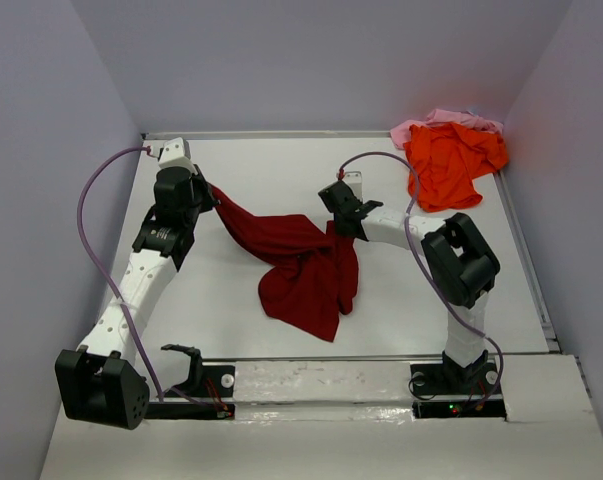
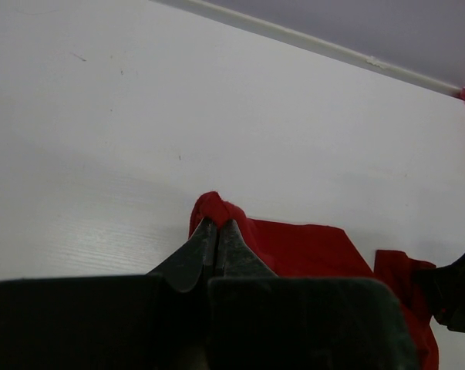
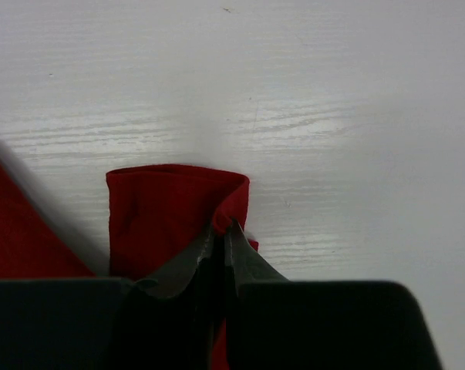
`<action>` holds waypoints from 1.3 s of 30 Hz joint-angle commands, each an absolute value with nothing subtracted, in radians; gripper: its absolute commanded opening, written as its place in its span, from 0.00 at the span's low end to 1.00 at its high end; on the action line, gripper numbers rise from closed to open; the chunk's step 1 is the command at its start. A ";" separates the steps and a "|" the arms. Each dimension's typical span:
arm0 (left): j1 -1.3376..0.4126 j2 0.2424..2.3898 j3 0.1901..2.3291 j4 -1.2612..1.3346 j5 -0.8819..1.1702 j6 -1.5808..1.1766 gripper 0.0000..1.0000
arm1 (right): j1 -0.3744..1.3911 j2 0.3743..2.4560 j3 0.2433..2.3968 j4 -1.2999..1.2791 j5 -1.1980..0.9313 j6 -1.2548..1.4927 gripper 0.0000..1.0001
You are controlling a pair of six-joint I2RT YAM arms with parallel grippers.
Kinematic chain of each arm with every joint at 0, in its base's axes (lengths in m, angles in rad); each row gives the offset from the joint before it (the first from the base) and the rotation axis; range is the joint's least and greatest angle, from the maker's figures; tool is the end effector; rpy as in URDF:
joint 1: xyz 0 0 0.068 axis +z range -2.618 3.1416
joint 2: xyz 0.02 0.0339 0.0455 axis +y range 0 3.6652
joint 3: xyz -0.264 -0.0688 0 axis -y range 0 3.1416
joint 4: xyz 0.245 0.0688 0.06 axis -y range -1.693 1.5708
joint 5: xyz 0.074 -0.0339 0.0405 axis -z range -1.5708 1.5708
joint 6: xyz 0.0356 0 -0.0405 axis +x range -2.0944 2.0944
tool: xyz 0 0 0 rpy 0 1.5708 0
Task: Fold and stack the t-shirts
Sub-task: Flatten the tshirt out
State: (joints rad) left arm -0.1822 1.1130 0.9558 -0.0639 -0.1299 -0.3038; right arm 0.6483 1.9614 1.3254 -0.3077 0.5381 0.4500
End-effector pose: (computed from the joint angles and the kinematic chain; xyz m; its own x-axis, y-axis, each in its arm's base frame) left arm 0.2578 -0.0428 0.3473 -0.2224 -0.2607 -0.9395 -0.0117 0.9642 -0.2648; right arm 0.3415 0.2358 0.1757 -0.7025 -0.0636 -0.7089 0.0297 0.9925 -0.1184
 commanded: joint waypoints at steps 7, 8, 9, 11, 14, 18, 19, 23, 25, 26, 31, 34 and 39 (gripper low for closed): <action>-0.184 1.085 0.945 -0.015 -0.114 -0.291 0.00 | 0.644 1.864 1.310 -0.295 0.575 0.422 0.00; -0.183 1.085 0.945 -0.014 -0.114 -0.291 0.00 | 0.644 1.843 1.305 -0.295 0.581 0.411 0.00; -0.184 1.085 0.945 -0.012 -0.110 -0.290 0.00 | 0.644 1.818 1.301 -0.293 0.586 0.387 0.00; -0.183 1.078 0.940 -0.008 -0.101 -0.291 0.00 | 0.644 1.728 1.287 -0.295 0.598 0.364 0.00; -0.186 1.072 0.936 -0.008 -0.089 -0.293 0.00 | 0.644 1.588 1.267 -0.295 0.601 0.319 0.00; -0.193 1.074 0.934 -0.006 -0.091 -0.288 0.00 | 0.644 1.448 1.281 -0.311 0.589 0.244 0.00; -0.196 1.075 0.934 -0.006 -0.086 -0.288 0.00 | 0.644 1.425 1.284 -0.314 0.591 0.235 0.00; -0.210 1.069 0.946 0.011 -0.086 -0.279 0.00 | 0.644 1.322 1.276 -0.331 0.584 0.195 0.00; -0.236 1.042 0.960 0.009 -0.116 -0.262 0.00 | 0.644 1.261 1.256 -0.337 0.575 0.180 0.00; -0.248 1.028 0.966 0.005 -0.138 -0.253 0.00 | 0.644 1.240 1.250 -0.341 0.578 0.175 0.00; -0.287 0.963 1.011 -0.061 -0.238 -0.236 0.00 | 0.644 1.100 1.187 -0.360 0.658 0.183 0.00; -0.287 0.946 0.985 -0.048 -0.265 -0.229 0.00 | 0.644 1.036 1.173 -0.408 0.705 0.192 0.00; -0.285 0.969 0.939 -0.006 -0.233 -0.245 0.00 | 0.644 0.999 1.143 -0.536 0.709 0.282 0.00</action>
State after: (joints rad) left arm -0.2863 0.9592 0.9565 -0.0601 -0.2272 -0.2546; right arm 0.6483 1.0222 1.1728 -0.4377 0.6765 0.2153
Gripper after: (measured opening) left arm 0.018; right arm 0.042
